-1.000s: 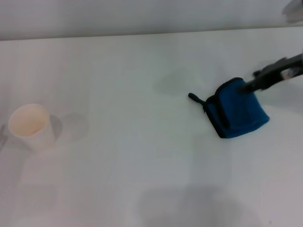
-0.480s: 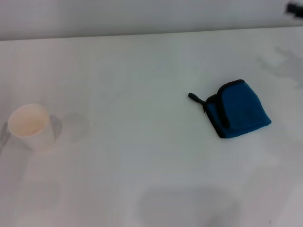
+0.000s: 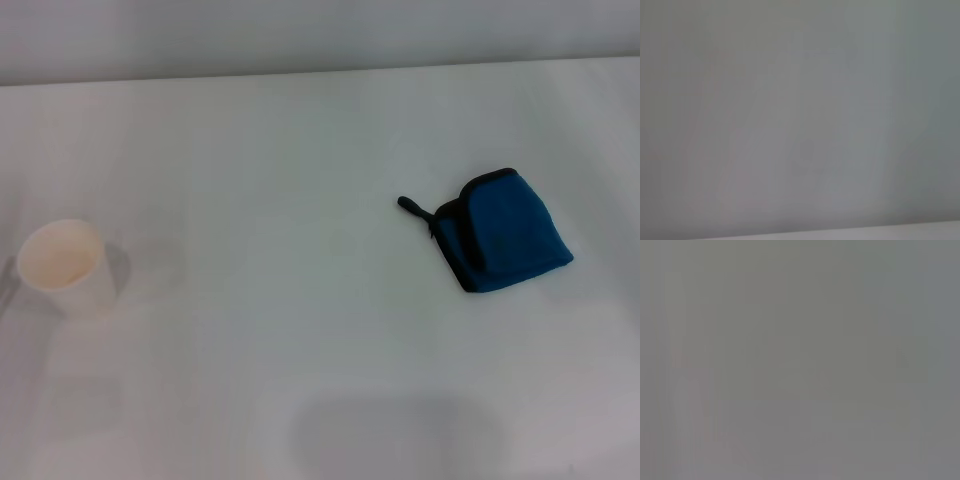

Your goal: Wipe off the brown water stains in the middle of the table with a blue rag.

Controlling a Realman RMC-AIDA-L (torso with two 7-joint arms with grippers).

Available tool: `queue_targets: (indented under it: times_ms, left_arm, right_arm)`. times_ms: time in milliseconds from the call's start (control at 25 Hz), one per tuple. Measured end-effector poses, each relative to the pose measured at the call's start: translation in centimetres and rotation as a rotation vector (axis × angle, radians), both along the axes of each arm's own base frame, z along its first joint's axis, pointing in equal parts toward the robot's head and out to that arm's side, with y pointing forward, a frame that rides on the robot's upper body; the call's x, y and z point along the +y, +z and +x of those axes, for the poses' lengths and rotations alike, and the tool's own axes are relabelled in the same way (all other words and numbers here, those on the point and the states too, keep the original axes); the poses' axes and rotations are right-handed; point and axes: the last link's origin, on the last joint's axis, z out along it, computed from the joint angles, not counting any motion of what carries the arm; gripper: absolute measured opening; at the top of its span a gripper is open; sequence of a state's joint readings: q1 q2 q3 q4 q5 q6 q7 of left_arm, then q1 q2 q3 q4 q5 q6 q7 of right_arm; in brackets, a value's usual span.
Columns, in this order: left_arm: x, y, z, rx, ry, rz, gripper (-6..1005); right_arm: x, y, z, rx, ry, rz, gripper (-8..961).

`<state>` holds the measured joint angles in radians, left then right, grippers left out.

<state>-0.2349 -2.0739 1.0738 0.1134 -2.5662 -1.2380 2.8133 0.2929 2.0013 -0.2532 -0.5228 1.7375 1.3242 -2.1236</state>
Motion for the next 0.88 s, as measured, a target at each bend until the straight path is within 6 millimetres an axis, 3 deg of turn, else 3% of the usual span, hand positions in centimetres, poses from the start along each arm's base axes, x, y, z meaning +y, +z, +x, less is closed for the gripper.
queue_targets:
  times_ms: [280,480,880]
  left_arm:
    - [0.5,0.2,0.2,-0.012,0.005,0.022,883]
    - [0.9,-0.1,0.4,-0.015,0.007,0.014,882]
    - [1.5,-0.3,0.4,-0.018,0.019,0.011,882]
  right_arm:
    - [-3.9,-2.6,2.8,-0.099,-0.14,0.253,876]
    - [-5.8,-4.5,4.0,-0.16,-0.243,0.267,876]
    - [-6.5,-5.5,4.6,-0.141,-0.292,0.246,876]
